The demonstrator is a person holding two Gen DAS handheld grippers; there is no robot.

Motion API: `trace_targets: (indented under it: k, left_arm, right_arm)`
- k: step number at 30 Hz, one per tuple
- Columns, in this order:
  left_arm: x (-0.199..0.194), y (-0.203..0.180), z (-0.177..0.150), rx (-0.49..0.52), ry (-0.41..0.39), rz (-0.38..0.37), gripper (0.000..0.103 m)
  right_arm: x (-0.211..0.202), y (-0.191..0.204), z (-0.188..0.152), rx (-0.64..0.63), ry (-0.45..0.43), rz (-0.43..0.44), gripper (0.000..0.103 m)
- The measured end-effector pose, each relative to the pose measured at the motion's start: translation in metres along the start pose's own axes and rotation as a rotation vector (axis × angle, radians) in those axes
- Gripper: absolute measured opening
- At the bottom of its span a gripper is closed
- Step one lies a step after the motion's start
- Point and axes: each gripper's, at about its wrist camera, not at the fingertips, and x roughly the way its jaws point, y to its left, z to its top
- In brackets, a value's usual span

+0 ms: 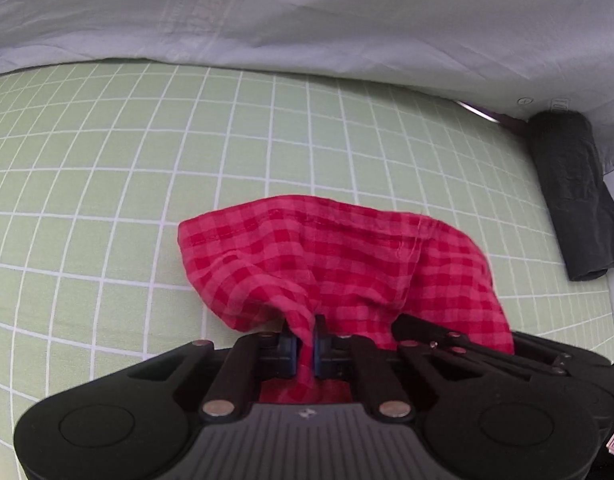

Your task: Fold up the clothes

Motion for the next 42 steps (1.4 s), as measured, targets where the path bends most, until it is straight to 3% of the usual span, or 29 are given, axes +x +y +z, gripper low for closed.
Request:
trace_targets:
  k: [6, 16, 21, 27, 36, 42]
  left_arm:
    - [-0.055, -0.029, -0.026, 0.076, -0.099, 0.006, 0.007]
    - [-0.119, -0.058, -0.092, 0.205, -0.112, 0.005, 0.007]
    - [-0.131, -0.048, -0.12, 0.224, -0.101, -0.017, 0.007]
    - [-0.131, -0.053, -0.146, 0.252, -0.064, -0.098, 0.007]
    - [-0.119, -0.111, -0.156, 0.321, -0.055, -0.142, 0.007]
    - [-0.092, -0.188, -0.148, 0.276, -0.086, -0.133, 0.008]
  right_arm:
    - [-0.066, 0.005, -0.023, 0.012, -0.119, 0.011, 0.02]
    - [-0.143, 0.034, -0.089, 0.011, -0.207, -0.059, 0.02]
    - [-0.159, 0.055, -0.12, 0.006, -0.198, -0.106, 0.02]
    - [-0.182, 0.06, -0.151, 0.015, -0.172, -0.173, 0.02]
    - [-0.21, 0.004, -0.157, 0.077, -0.216, -0.217, 0.02]
    - [-0.225, -0.074, -0.114, 0.022, -0.258, -0.21, 0.02]
